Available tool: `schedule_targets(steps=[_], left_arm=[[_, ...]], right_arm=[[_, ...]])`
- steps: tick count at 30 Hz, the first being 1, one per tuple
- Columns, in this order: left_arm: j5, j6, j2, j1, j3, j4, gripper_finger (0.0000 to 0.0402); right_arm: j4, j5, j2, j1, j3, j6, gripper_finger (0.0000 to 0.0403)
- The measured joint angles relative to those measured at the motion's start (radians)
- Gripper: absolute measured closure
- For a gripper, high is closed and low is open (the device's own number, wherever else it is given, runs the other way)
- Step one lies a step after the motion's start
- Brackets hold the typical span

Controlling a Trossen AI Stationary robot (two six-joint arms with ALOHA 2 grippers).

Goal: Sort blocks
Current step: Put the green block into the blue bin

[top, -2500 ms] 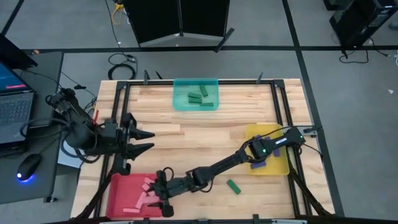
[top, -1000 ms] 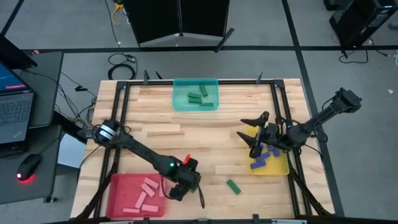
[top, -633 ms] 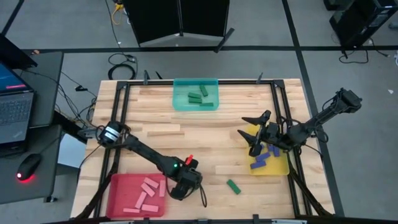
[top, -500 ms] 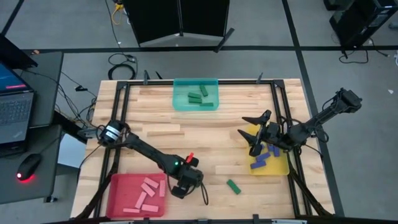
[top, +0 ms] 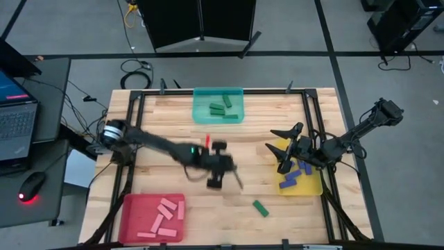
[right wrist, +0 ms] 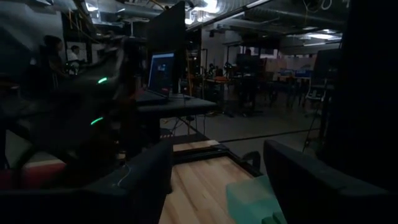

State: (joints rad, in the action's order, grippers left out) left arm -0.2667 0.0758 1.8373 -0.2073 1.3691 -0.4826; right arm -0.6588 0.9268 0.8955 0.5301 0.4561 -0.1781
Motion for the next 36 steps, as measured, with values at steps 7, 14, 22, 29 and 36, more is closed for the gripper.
schedule_targets(steps=[7,14,22,29,36], left_arm=[[-0.030,-0.057,-0.115,0.304,0.001,0.058,0.0300],[0.083,-0.184,-0.101,0.585,0.000,0.077,0.0300],[0.123,-0.200,-0.073,0.704,-0.001,0.091,0.0269],[0.138,-0.228,-0.071,0.711,0.000,0.042,0.0144],[0.156,-0.181,-0.138,0.687,-0.001,0.041,0.0130]], right_arm=[[0.002,0.000,0.001,0.000,0.000,0.018,0.0150],[0.004,-0.001,0.027,0.000,0.000,0.052,0.0151],[0.003,-0.001,0.128,-0.022,0.000,0.130,0.0150],[0.001,-0.005,0.209,-0.050,0.000,0.214,0.0150],[0.011,-0.056,0.251,-0.057,0.003,0.291,0.0148]])
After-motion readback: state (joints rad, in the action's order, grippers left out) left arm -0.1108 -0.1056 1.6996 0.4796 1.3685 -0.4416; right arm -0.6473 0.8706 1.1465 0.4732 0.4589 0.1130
